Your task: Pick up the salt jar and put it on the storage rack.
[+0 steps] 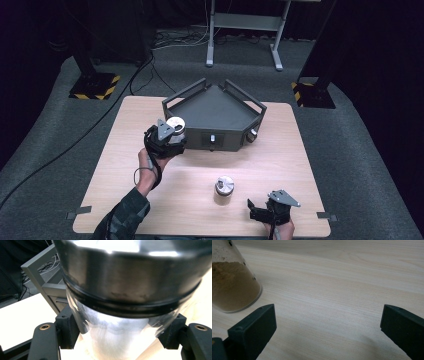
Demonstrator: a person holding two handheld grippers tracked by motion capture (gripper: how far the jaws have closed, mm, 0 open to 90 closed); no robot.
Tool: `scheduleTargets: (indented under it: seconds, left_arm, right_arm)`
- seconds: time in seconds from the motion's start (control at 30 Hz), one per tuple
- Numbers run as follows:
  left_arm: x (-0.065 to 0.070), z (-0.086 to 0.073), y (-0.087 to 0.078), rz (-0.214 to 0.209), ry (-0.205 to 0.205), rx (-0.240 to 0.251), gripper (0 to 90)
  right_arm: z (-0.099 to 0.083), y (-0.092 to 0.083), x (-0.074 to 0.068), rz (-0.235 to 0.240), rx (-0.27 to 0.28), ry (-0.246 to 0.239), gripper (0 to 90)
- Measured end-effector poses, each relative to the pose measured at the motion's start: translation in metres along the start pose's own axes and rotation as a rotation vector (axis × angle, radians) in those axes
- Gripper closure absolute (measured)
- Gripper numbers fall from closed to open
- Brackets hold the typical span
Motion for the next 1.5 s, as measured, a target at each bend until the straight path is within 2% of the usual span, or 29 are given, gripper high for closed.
scheduleTargets:
  seconds: [0.8,1.5]
  left_arm:
    - [-0.001,0.025,0.014,0.003,0.021,0.003,31.4]
    - [-0.004,0.049,0.028,-0.004,0.023,0.008,31.4]
  right_arm:
    - [0.000,0.000,0.000,-0.002,0.000,-0.001,0.0]
    - [0.001,0.000,-0.001,-0.003,-0.004,-0.003,0.0]
Point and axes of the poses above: each handheld gripper's, and its own axes: y roughly forward along the jaws, z roughly out of its top, x roughly to its right, the point moved 2 cm from there along y, roughly forward along the jaws, and after that the axes turned 2 degrees about -x, right-handed, at the moved point
